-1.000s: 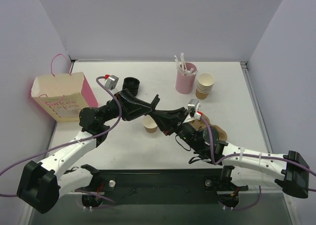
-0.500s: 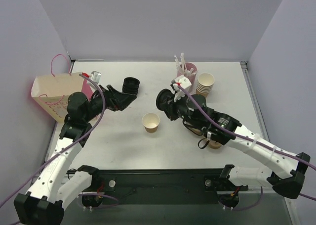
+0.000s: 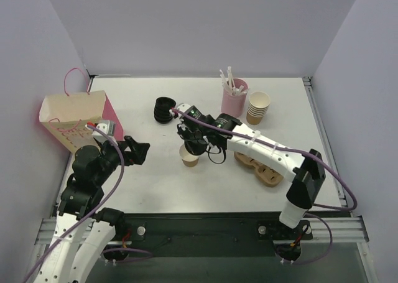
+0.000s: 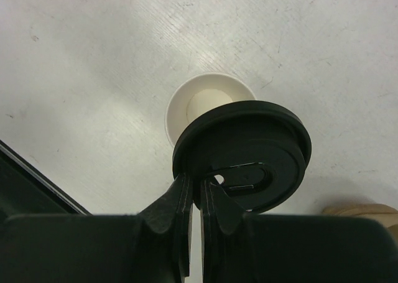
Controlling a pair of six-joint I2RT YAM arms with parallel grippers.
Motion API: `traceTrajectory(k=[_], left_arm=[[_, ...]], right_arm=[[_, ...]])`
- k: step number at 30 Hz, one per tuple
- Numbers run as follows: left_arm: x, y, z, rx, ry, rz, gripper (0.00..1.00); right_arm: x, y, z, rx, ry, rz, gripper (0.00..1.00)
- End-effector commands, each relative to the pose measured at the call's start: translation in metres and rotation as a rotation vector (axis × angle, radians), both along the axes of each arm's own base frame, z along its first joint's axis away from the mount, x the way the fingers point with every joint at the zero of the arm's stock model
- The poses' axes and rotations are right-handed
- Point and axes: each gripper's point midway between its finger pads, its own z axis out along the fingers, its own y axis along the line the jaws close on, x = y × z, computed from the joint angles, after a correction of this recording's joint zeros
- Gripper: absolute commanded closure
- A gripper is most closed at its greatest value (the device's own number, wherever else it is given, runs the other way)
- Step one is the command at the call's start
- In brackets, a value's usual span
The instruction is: Pack the takeout coffee
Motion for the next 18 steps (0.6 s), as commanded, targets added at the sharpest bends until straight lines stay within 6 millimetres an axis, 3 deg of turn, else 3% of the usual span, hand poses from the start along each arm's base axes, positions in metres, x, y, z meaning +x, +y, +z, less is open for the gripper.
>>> traceTrajectory(k=[1, 12, 18], left_arm=[[-0.007, 0.022, 0.000, 0.071, -0.050, 0.083, 0.03], [-0.016, 0.033, 0.007, 0.068, -0.075, 0.132, 0.03], [-0.019, 0.033, 0.011, 0.065, -0.091, 0.133, 0.03]], right_arm=[[0.004, 0.003, -0.009, -0.085, 0.057, 0.019, 1.00], [0.009, 0.028, -0.035, -0.136, 0.160, 0.050, 1.00], [0.005, 0.026, -0.050, -0.188, 0.212, 0.043, 1.00]])
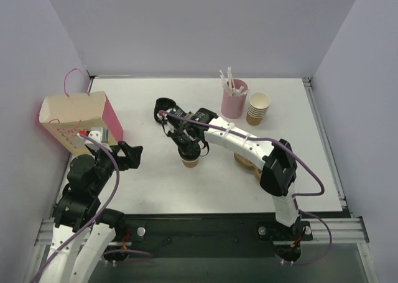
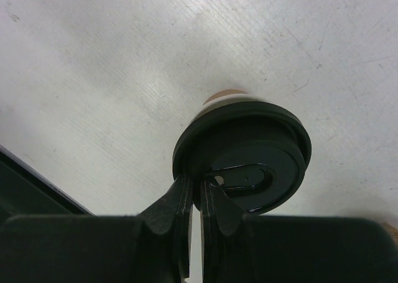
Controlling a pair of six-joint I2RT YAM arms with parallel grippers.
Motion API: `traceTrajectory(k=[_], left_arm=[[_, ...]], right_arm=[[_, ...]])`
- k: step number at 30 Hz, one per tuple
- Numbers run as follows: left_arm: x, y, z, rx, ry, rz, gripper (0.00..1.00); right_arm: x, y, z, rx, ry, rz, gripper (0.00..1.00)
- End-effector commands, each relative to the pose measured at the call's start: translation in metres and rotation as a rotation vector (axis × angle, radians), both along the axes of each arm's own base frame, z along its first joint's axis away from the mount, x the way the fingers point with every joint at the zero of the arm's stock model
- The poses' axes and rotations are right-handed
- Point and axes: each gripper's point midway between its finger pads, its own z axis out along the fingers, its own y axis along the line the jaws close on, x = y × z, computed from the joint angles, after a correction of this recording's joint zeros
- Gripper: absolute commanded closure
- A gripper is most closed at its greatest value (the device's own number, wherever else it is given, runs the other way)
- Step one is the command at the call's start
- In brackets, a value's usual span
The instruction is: Pack the takeout coffee
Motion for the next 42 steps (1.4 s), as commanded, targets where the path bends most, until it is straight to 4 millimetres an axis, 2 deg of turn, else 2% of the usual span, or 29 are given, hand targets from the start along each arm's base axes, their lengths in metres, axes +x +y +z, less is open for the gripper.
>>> traceTrajectory(k=[1, 13, 16, 25, 34, 42], left_arm=[[-0.002, 0.005, 0.013, 0.008, -0.046, 0.015, 0.03], [-0.002, 0.008, 0.013, 0.014, -0.047, 0.036, 0.03], [-0.002, 0.009, 0.013, 0.014, -0.047, 0.037, 0.03], [-0.002, 0.009, 0.013, 0.016, -0.049, 0.040, 0.03], [-0.002, 0.009, 0.013, 0.016, -0.048, 0.037, 0.03], [-0.003, 0.008, 0.014, 0.014, -0.052, 0.031, 0.03]], right_arm=[[-0.005, -0.011, -0.004, -0.065, 0.052, -0.012, 1.00], [-0.005, -0.012, -0.018, -0.117, 0.074, -0.020, 0.93], [-0.004, -0.011, -0.017, -0.121, 0.069, -0.011, 1.00], [-0.004, -0.012, 0.000, -0.150, 0.046, 0.006, 1.00], [-0.007, -0.026, 0.000, -0.217, 0.052, -0.002, 1.00], [-0.010, -0.019, -0.009, -0.218, 0.075, 0.012, 1.00]])
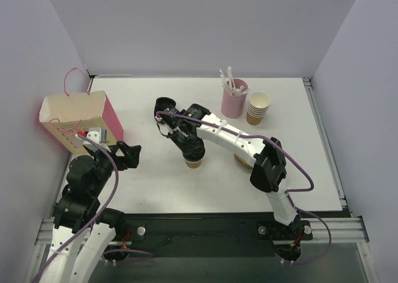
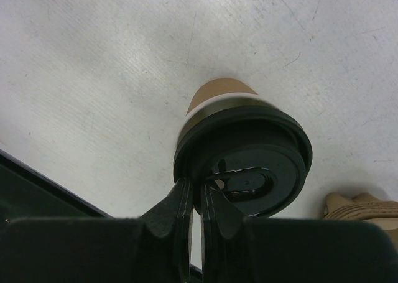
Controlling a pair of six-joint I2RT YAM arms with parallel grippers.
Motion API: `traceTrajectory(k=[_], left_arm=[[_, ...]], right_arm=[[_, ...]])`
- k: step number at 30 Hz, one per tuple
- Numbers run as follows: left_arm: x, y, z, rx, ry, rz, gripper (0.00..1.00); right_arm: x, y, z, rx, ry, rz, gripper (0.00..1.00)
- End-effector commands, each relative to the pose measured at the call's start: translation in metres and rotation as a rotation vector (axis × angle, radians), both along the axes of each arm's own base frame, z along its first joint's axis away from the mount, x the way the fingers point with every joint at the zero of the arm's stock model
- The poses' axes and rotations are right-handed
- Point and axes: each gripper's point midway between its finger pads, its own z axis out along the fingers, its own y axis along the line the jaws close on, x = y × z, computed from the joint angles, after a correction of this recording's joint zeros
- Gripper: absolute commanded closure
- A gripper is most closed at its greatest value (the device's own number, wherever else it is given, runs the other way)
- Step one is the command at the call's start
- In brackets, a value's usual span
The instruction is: Pack the takeout coffee
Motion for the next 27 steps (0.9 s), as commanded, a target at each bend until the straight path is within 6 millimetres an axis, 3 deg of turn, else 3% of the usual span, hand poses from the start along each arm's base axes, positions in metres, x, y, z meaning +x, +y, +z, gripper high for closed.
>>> traceTrajectory(k=[1, 15, 27], left_arm=[[-0.002, 0.001, 0.013, 0.009, -0.042, -0.004, 0.03], [-0.002, 0.002, 0.013, 0.013, -0.044, -0.001, 0.03], [-0.002, 0.002, 0.014, 0.013, -0.046, 0.000, 0.03]], right_arm=[[-0.003, -0.004, -0.005, -0.059, 0.016, 0.010, 1.00], [-0.004, -0.002, -0.016, -0.080, 0.033, 0.009, 1.00], [-0.008, -0.015, 0.005, -0.094, 0.009, 0.011, 1.00]])
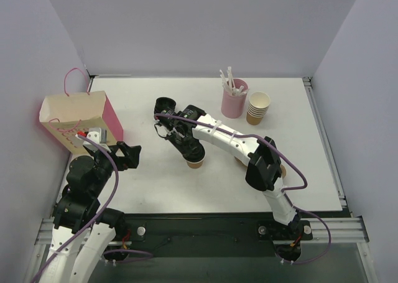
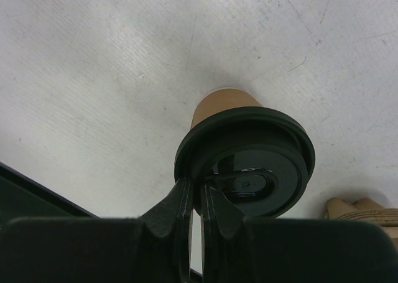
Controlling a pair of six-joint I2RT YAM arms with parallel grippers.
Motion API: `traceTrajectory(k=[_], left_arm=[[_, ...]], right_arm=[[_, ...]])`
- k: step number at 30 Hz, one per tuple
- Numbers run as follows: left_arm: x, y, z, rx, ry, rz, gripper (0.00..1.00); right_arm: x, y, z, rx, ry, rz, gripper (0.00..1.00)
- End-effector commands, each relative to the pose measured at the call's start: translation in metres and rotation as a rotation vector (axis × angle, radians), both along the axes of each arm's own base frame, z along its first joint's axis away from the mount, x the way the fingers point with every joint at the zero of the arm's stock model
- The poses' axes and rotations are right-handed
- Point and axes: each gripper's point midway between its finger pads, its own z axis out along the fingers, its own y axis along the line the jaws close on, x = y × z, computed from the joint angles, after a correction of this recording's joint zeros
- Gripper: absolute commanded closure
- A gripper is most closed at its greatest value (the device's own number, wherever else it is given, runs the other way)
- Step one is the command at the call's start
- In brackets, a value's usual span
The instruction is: Pack the takeout coffee
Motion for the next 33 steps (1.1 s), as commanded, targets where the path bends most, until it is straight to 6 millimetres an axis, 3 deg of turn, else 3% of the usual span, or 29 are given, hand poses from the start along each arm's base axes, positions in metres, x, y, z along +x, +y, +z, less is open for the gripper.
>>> traceTrajectory(k=[1, 10, 17, 33], left_arm=[[-0.001, 0.002, 0.013, 0.009, -0.044, 0.004, 0.03], [-0.002, 0.003, 0.013, 0.009, -0.044, 0.005, 0.03], [-0.002, 0.003, 0.013, 0.009, -0.044, 0.005, 0.03], [-0.002, 0.003, 0.014, 0.009, -0.045, 0.005, 0.03]], right_arm=[[-0.012, -0.023, 0.020, -0.068, 0.000, 0.002, 1.00], [-0.015, -0.022, 0.021, -0.069, 0.004, 0.014, 1.00], [-0.011, -0.023, 0.035, -0.047, -0.032, 0.014, 1.00], [-0.020, -0.029, 0.012, -0.102, 0.037, 0.020, 1.00]])
